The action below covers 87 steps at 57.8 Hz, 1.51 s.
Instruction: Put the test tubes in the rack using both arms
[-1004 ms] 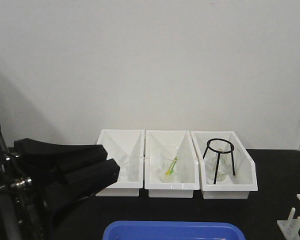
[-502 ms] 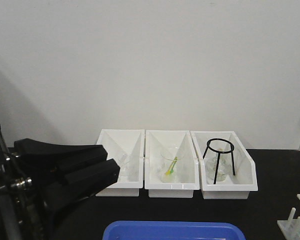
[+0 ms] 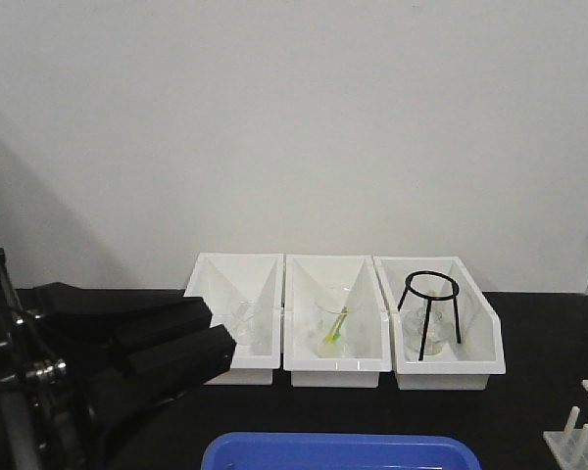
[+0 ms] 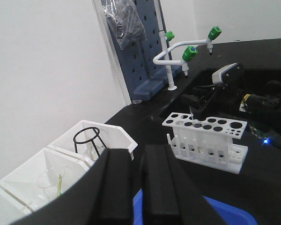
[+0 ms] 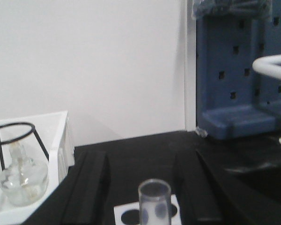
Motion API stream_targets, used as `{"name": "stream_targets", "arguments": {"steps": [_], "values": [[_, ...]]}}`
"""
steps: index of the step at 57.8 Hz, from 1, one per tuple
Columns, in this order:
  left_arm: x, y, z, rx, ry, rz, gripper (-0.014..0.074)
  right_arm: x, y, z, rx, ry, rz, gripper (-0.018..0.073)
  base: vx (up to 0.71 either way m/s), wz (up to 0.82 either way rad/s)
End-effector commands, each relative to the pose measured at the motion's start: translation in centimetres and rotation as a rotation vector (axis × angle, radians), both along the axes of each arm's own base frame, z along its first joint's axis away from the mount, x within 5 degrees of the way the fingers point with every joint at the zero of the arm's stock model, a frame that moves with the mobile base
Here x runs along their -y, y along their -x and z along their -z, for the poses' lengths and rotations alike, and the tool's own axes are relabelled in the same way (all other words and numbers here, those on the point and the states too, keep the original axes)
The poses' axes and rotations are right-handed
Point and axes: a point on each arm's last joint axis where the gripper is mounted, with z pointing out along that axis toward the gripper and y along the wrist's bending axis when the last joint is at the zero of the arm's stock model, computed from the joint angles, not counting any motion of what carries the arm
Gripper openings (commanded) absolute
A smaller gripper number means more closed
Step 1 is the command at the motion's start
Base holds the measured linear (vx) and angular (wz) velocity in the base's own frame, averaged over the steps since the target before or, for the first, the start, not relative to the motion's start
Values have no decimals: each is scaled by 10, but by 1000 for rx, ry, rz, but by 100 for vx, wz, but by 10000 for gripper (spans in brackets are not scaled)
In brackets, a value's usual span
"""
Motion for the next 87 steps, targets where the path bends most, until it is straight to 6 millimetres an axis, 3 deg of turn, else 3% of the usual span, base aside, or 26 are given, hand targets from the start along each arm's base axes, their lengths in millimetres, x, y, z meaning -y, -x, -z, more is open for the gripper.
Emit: {"name": "stream_targets", "arguments": {"steps": [1, 17, 27, 36, 44, 53, 64, 87], "values": [[-3, 1, -19, 53, 101, -11, 209, -2, 8, -41, 246, 69, -10, 398, 0, 0], [-3, 2, -17, 33, 86, -6, 209, -16, 37, -88, 326, 81, -49, 363, 0, 0], [-3, 2, -17, 33, 85, -6, 209, -26, 67, -108, 240, -104, -56, 170, 0, 0], [-3, 2, -15, 22, 75, -4, 209, -37, 93, -129, 34, -50, -30, -14, 0, 0], [-3, 2, -14, -35, 101, -7, 191, -41, 118, -149, -34, 9, 45, -12, 0, 0], [-3, 3, -12, -60, 89, -5, -24, -46, 133, -158, -19, 159, 56, -11, 0, 0], [-3, 3, -11, -66, 82, -4, -23, -49, 145, -164, 27, 186, 62, -7, 0, 0], [-2, 3, -11, -69, 78, -3, -20, -50, 147, -165, 33, 188, 63, -7, 0, 0]]}}
